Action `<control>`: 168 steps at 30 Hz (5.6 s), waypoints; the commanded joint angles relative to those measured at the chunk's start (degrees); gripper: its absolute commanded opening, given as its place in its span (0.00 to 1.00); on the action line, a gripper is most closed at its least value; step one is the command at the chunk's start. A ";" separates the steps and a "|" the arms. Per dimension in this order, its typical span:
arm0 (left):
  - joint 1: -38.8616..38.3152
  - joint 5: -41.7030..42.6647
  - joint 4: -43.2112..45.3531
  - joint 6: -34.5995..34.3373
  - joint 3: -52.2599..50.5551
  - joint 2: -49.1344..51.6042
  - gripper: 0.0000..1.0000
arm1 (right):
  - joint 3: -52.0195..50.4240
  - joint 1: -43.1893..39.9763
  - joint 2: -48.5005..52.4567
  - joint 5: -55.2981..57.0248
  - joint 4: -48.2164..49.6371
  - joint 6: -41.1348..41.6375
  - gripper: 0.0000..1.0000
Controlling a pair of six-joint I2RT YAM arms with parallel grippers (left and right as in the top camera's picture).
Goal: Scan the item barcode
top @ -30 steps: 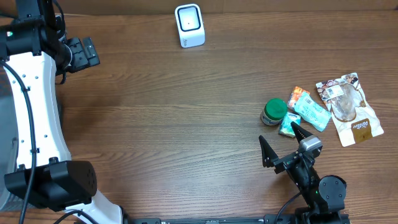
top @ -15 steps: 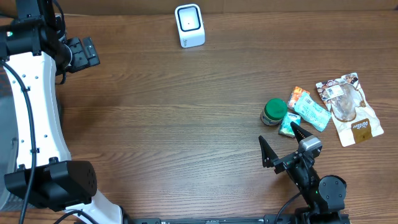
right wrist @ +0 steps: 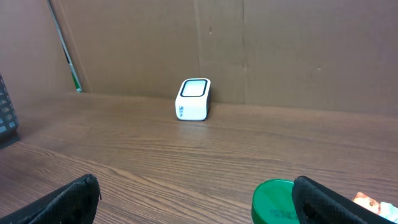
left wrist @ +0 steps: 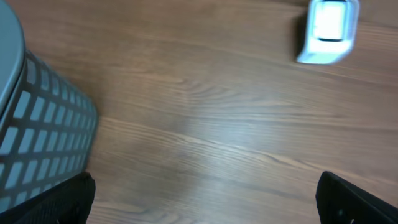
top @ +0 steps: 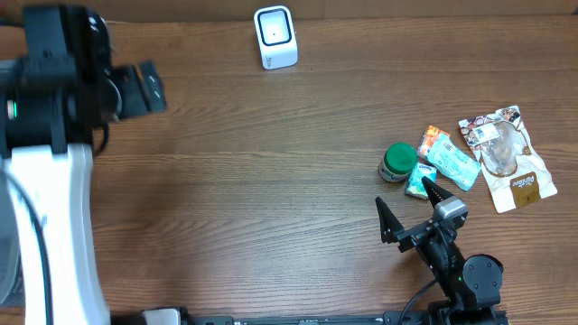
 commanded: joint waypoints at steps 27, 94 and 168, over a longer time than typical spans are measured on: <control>-3.23 9.38 54.45 14.40 -69.59 -55.21 0.99 | -0.59 0.33 -0.57 -0.31 0.26 0.39 1.00; -4.94 8.72 74.18 13.51 -110.07 -84.89 1.00 | -0.59 0.33 -0.57 -0.31 0.26 0.37 1.00; -4.94 8.74 74.18 13.51 -110.07 -84.89 1.00 | -0.59 0.33 -0.57 -0.31 0.26 0.39 1.00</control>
